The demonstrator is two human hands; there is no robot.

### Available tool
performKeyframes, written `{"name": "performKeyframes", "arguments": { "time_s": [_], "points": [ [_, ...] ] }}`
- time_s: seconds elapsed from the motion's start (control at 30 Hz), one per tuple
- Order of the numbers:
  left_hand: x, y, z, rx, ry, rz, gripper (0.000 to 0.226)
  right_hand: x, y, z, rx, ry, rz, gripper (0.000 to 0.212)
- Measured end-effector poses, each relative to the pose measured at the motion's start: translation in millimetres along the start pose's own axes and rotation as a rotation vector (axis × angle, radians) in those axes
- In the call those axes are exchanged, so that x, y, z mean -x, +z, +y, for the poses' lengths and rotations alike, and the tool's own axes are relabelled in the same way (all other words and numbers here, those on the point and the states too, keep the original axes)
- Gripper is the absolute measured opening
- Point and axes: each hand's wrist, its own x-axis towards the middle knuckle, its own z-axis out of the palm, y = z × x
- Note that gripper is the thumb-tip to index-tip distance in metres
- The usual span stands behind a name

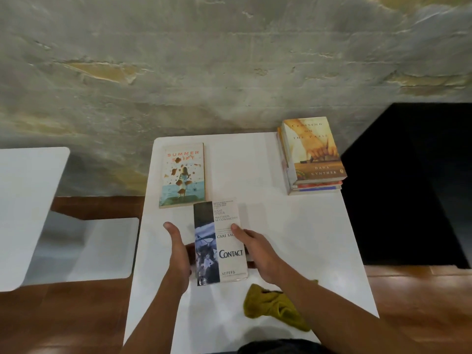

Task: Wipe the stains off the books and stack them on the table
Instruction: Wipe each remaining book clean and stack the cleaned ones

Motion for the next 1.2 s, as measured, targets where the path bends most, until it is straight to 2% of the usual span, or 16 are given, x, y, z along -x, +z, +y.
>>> {"name": "performKeyframes", "arguments": {
  "time_s": [0.07, 0.17, 0.27, 0.3, 0.37, 0.4, 0.5, 0.6, 0.7, 0.8, 0.87, 0.93, 1.03, 1.2],
  "points": [
    [1, 4, 3, -0.06, -0.009, -0.02, 0.085, -2, -3, 2, -0.053, -0.008, 0.002, 0.044],
    [7, 21, 5, -0.162, 0.016, -0.142, 0.073, -5, -8, 6, -0.144, 0.005, -0.012, 0.04],
    [0, 29, -2, -0.106, -0.007, -0.178, 0.076, -7, -15, 5, -0.187, 0.002, -0.013, 0.041],
    [-4, 31, -4, -0.122, 0.008, -0.169, 0.07, -8, -19, 3, -0.194, -0.002, -0.015, 0.041],
    [-9, 37, -4, -0.152, 0.061, -0.156, 0.075, -8, -23, -1, -0.207, -0.008, -0.026, 0.039],
    [-9, 41, -3, -0.133, 0.072, -0.162, 0.076, -8, -24, -3, -0.214, -0.009, -0.033, 0.037],
    [-7, 51, 8, -0.018, 0.092, -0.168, 0.055, -8, -27, -14, -0.237, -0.026, -0.061, 0.035],
    [-13, 59, 18, 0.038, 0.079, -0.255, 0.063, -9, -35, -28, -0.272, -0.068, -0.091, 0.041],
    [-27, 71, 41, 0.028, 0.065, -0.3, 0.062, -24, -48, -51, -0.299, -0.1, -0.09, 0.055],
    [-41, 88, 67, 0.024, 0.032, -0.364, 0.059, -44, -58, -77, -0.284, -0.12, -0.024, 0.091],
    [-51, 99, 82, 0.021, 0.006, -0.39, 0.051, -56, -64, -90, -0.265, -0.154, 0.011, 0.102],
    [-59, 106, 95, 0.022, -0.012, -0.403, 0.046, -62, -65, -104, -0.278, -0.17, 0.03, 0.09],
    [-74, 119, 118, -0.021, -0.015, -0.408, 0.042, -74, -72, -127, -0.269, -0.162, 0.077, 0.056],
    [-105, 140, 137, -0.105, -0.009, -0.363, 0.041, -93, -81, -155, -0.297, -0.109, 0.158, 0.04]
  ]
}}
